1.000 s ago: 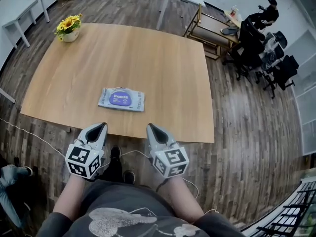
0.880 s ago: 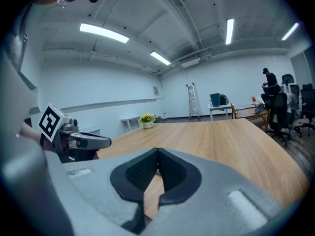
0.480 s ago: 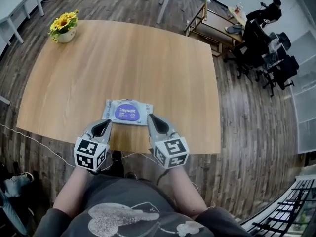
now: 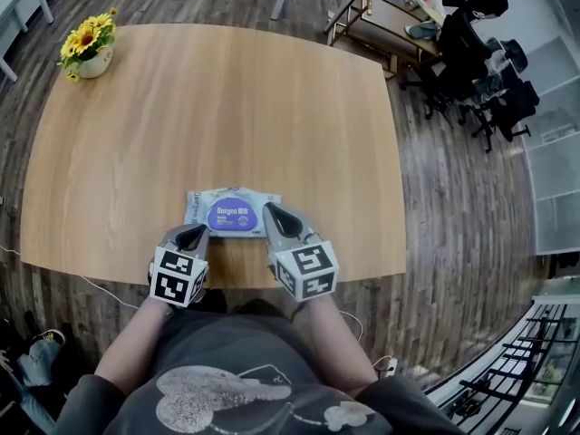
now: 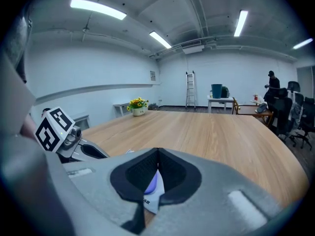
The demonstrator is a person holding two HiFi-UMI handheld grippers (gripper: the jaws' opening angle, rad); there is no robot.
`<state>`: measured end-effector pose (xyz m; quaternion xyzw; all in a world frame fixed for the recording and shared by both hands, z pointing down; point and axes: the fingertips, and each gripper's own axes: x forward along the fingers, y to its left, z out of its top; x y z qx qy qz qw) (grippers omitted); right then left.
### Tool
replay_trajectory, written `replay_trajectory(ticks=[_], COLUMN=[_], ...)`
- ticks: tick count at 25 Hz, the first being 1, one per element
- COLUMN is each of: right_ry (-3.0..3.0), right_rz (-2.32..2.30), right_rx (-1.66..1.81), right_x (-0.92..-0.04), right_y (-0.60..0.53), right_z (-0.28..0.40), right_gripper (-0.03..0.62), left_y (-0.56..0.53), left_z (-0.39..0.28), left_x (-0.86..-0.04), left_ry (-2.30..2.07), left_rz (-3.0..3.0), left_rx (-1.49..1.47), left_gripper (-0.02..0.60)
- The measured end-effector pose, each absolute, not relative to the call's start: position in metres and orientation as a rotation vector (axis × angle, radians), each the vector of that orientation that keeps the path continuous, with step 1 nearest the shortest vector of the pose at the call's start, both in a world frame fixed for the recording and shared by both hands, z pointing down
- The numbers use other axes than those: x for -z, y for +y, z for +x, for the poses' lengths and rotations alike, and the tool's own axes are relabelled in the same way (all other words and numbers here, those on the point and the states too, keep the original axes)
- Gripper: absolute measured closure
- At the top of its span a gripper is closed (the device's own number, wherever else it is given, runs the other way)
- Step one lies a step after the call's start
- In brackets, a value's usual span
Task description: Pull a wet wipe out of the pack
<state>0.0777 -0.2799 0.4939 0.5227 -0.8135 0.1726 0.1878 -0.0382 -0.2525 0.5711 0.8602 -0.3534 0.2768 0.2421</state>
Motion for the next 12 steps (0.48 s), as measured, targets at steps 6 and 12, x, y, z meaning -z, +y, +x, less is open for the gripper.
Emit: replay_trajectory(ticks=[6,12], right_ry=[-2.238,-2.232], right_rz=[1.393,1.177], right_rx=[-0.489,-0.460], right_x=[-0.507,-0.525], right_y=[-0.280,-0.279], right_z=[0.071,0.052], right_gripper=[0.605,0.603], left_y=[-0.259,-0.257], left_z=[-0.036,-0.036], left_x=[-0.578,-0.582], left_ry=[-0.907,-0.880], left_rz=[2.338,2.311], left_rx=[-0.786,-0.834], left_gripper=[0.563,0.563])
